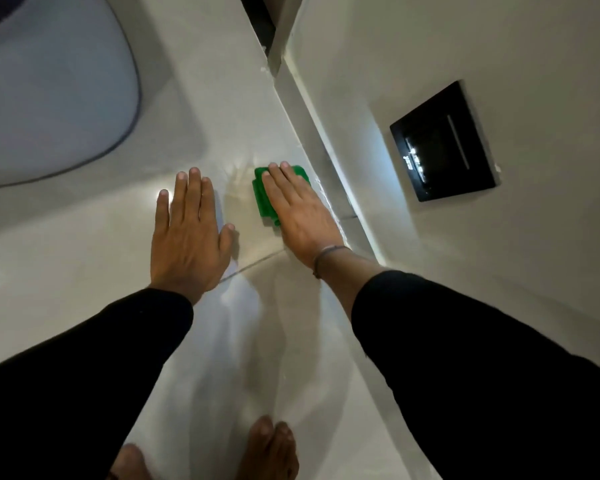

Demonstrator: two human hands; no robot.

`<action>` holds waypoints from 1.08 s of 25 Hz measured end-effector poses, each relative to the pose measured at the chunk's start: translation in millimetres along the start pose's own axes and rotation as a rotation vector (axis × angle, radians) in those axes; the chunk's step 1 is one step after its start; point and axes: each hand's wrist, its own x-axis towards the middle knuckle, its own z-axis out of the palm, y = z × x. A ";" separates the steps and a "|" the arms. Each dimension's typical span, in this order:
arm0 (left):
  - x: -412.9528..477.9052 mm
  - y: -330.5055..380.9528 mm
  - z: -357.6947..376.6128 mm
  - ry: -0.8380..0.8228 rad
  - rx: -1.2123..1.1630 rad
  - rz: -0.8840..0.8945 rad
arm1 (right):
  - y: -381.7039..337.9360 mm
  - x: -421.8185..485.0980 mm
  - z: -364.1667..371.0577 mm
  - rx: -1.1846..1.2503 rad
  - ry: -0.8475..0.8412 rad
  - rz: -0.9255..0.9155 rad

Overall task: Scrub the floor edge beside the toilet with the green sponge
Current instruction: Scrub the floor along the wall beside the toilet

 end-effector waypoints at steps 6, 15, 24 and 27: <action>9.8 -16.1 50.1 0.096 0.025 -0.003 | 28.1 28.1 19.7 -0.036 -0.086 -0.060; 9.5 -23.0 57.6 0.151 -0.007 0.033 | 8.1 58.9 35.7 -0.138 0.056 0.165; 8.0 -25.5 61.1 0.158 -0.010 0.052 | 15.4 83.8 39.6 -0.006 0.144 0.186; 8.5 -27.3 65.2 0.171 -0.013 0.048 | 19.9 61.8 40.3 0.071 0.122 0.194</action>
